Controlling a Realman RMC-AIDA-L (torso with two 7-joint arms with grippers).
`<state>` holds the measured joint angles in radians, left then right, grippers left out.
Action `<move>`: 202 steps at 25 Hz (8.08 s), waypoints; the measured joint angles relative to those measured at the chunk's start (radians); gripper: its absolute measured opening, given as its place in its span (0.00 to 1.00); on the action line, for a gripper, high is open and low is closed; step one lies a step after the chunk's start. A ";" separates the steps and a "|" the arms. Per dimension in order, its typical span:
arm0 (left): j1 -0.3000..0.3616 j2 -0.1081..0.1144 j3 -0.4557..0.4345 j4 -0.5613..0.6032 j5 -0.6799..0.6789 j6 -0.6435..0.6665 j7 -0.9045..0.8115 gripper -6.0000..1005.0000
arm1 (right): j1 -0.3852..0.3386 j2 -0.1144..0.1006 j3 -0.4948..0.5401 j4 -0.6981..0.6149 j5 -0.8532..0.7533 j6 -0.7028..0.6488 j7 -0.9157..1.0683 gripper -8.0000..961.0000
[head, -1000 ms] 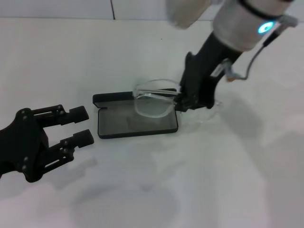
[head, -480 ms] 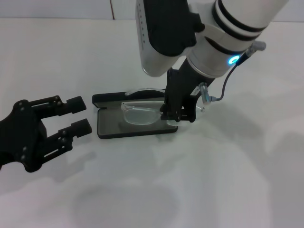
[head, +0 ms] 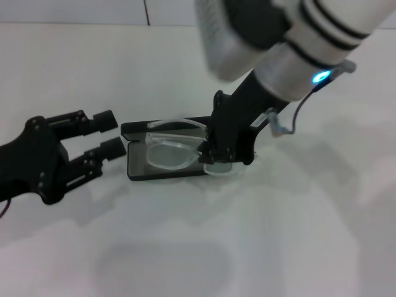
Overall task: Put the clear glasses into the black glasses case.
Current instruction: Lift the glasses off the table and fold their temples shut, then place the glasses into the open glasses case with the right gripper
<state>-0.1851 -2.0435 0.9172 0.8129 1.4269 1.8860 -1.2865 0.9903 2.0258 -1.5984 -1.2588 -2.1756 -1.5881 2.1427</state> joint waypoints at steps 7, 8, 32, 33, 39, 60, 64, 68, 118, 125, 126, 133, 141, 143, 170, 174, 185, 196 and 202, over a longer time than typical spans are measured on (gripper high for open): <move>-0.025 -0.019 -0.117 -0.003 -0.003 -0.014 0.001 0.42 | -0.187 -0.007 0.290 -0.083 0.289 -0.106 -0.220 0.07; -0.030 -0.023 -0.125 -0.004 -0.003 -0.014 0.003 0.41 | -0.230 -0.008 0.330 -0.082 0.360 -0.120 -0.276 0.07; -0.212 -0.047 -0.026 -0.197 -0.112 -0.040 0.076 0.17 | -0.313 0.001 0.303 0.287 0.896 -0.222 -0.662 0.07; -0.211 -0.047 -0.013 -0.198 -0.121 -0.040 0.076 0.17 | -0.313 0.001 0.297 0.290 0.896 -0.214 -0.666 0.07; -0.218 -0.047 0.059 -0.198 -0.153 -0.028 0.075 0.14 | -0.301 0.002 0.284 0.306 0.896 -0.199 -0.686 0.07; -0.212 -0.047 0.115 -0.191 -0.213 0.010 0.076 0.14 | -0.285 -0.004 0.278 0.341 0.889 -0.143 -0.701 0.07; -0.211 -0.047 0.112 -0.195 -0.214 0.011 0.076 0.14 | -0.285 -0.004 0.278 0.342 0.888 -0.148 -0.701 0.07; -0.207 -0.046 0.090 -0.196 -0.215 0.008 0.076 0.14 | -0.290 -0.004 0.278 0.335 0.893 -0.175 -0.700 0.07; 0.170 0.057 -0.138 0.263 0.169 0.042 -0.118 0.20 | 0.145 0.002 -0.156 0.158 -0.078 0.137 0.107 0.07; 0.133 0.066 -0.141 0.269 0.192 0.074 -0.171 0.25 | 0.156 0.002 -0.169 0.182 -0.110 0.185 0.107 0.07; 0.126 0.063 -0.141 0.267 0.202 0.074 -0.173 0.25 | 0.156 0.002 -0.175 0.184 -0.110 0.194 0.107 0.07; 0.087 0.056 -0.141 0.260 0.230 0.074 -0.210 0.25 | 0.144 0.002 -0.230 0.206 -0.104 0.256 0.107 0.07; 0.070 0.044 -0.141 0.260 0.220 0.073 -0.201 0.25 | 0.123 0.002 -0.291 0.209 -0.098 0.321 0.112 0.07; 0.063 0.043 -0.141 0.259 0.221 0.071 -0.203 0.25 | 0.124 0.002 -0.299 0.209 -0.097 0.328 0.113 0.07; 0.026 0.040 -0.156 0.233 0.228 0.067 -0.198 0.24 | 0.121 0.002 -0.373 0.220 -0.060 0.423 0.130 0.07; 0.026 0.040 -0.156 0.233 0.228 0.067 -0.198 0.24 | 0.121 0.002 -0.380 0.222 -0.056 0.417 0.131 0.07; 0.026 0.039 -0.156 0.233 0.228 0.067 -0.198 0.24 | 0.122 0.002 -0.388 0.230 -0.058 0.416 0.131 0.07; 0.024 0.039 -0.156 0.233 0.229 0.067 -0.199 0.24 | 0.119 0.002 -0.390 0.238 -0.045 0.428 0.131 0.07; 0.024 0.037 -0.156 0.233 0.231 0.067 -0.198 0.24 | 0.118 0.002 -0.390 0.238 -0.044 0.438 0.126 0.07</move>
<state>-0.1611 -2.0063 0.7609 1.0462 1.6577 1.9527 -1.4849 1.1081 2.0278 -1.9880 -1.0208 -2.2198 -1.1503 2.2689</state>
